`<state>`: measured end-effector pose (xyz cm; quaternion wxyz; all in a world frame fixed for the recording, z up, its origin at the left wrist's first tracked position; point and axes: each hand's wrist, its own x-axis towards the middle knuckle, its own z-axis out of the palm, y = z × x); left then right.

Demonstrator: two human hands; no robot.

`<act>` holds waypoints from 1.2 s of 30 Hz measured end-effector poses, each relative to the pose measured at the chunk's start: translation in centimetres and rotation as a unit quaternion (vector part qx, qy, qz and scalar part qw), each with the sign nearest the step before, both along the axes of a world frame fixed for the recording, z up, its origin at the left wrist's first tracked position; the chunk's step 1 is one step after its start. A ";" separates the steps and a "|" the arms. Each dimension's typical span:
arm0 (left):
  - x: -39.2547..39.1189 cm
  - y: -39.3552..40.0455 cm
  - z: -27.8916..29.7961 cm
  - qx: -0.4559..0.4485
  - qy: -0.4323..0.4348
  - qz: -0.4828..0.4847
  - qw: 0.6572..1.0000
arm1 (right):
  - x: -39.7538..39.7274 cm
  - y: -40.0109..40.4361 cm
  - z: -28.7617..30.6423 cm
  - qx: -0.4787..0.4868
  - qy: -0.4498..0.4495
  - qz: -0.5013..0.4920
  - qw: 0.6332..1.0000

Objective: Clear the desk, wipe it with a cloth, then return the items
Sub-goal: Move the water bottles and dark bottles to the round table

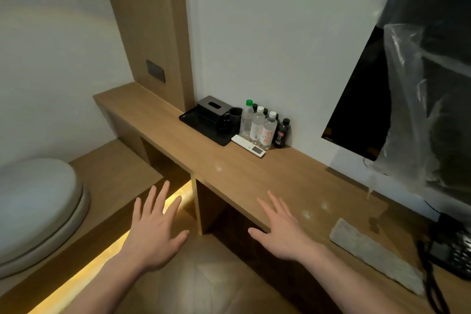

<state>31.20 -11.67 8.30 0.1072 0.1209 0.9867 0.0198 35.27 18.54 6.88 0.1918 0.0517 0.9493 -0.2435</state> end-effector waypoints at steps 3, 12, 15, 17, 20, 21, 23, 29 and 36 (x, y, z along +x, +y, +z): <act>-3.4 -0.5 0.0 0.009 -0.008 -0.030 0.999 | -1.6 -0.8 0.1 -0.018 -0.003 -0.033 0.999; -15.4 0.9 -1.5 0.046 -0.017 -0.105 0.993 | -10.3 -0.6 -1.4 -0.044 -0.001 -0.120 0.992; -19.9 2.3 -1.6 0.061 -0.019 -0.136 0.989 | -14.5 0.0 -2.2 -0.053 -0.005 -0.148 0.988; -23.0 3.5 -1.2 0.073 -0.030 -0.148 0.986 | -17.4 0.7 -2.8 -0.055 -0.002 -0.163 0.985; -28.3 6.4 -0.5 0.080 -0.042 -0.176 0.980 | -22.2 2.4 -3.2 -0.051 0.002 -0.185 0.981; -30.1 7.7 -0.4 0.079 -0.039 -0.187 0.978 | -23.8 3.1 -3.3 -0.050 0.006 -0.191 0.980; -33.8 10.2 -0.5 0.073 -0.026 -0.204 0.976 | -27.1 4.4 -3.3 -0.043 0.014 -0.202 0.978; -42.9 17.6 -0.4 0.035 -0.013 -0.296 0.955 | -34.8 8.0 -3.7 0.014 0.018 -0.236 0.971; -51.9 25.9 -2.2 0.047 -0.050 -0.377 0.923 | -42.2 10.5 -4.6 0.043 0.054 -0.308 0.949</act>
